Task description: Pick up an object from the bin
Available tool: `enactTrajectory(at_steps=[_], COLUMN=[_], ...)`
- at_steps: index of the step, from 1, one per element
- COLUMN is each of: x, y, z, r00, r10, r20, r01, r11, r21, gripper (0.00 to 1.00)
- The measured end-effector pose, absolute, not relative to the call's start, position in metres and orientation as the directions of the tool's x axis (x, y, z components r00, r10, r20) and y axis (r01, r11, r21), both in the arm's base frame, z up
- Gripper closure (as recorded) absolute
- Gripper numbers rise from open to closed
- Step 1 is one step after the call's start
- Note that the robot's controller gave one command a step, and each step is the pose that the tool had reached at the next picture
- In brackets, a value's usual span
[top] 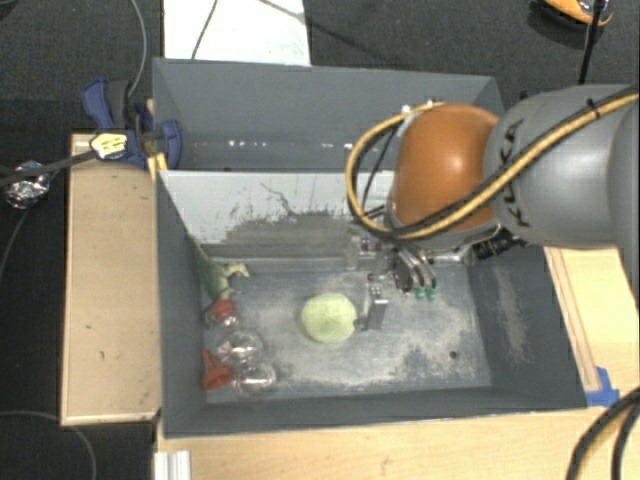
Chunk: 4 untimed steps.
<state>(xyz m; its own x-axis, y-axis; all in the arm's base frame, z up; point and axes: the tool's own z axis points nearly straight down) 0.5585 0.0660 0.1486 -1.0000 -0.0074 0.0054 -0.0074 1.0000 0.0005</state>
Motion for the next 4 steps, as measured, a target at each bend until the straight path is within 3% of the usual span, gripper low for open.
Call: enactTrajectory(at_steps=[1,2,3,4], x=[0.560,0.544,0.550,0.550], y=[0.066,0.080,0.112,0.112], z=[0.153,0.105,0.072,0.072], r00=[-1.000,-0.999,-0.987,-0.987], r10=[-0.006,-0.046,-0.161,-0.161], r20=[-0.003,-0.006,-0.007,-0.007], r01=[-0.006,-0.046,-0.161,-0.161], r11=[1.000,0.999,0.987,0.987], r21=[0.001,0.001,0.002,0.002], gripper=[0.00,0.00,1.00,1.00])
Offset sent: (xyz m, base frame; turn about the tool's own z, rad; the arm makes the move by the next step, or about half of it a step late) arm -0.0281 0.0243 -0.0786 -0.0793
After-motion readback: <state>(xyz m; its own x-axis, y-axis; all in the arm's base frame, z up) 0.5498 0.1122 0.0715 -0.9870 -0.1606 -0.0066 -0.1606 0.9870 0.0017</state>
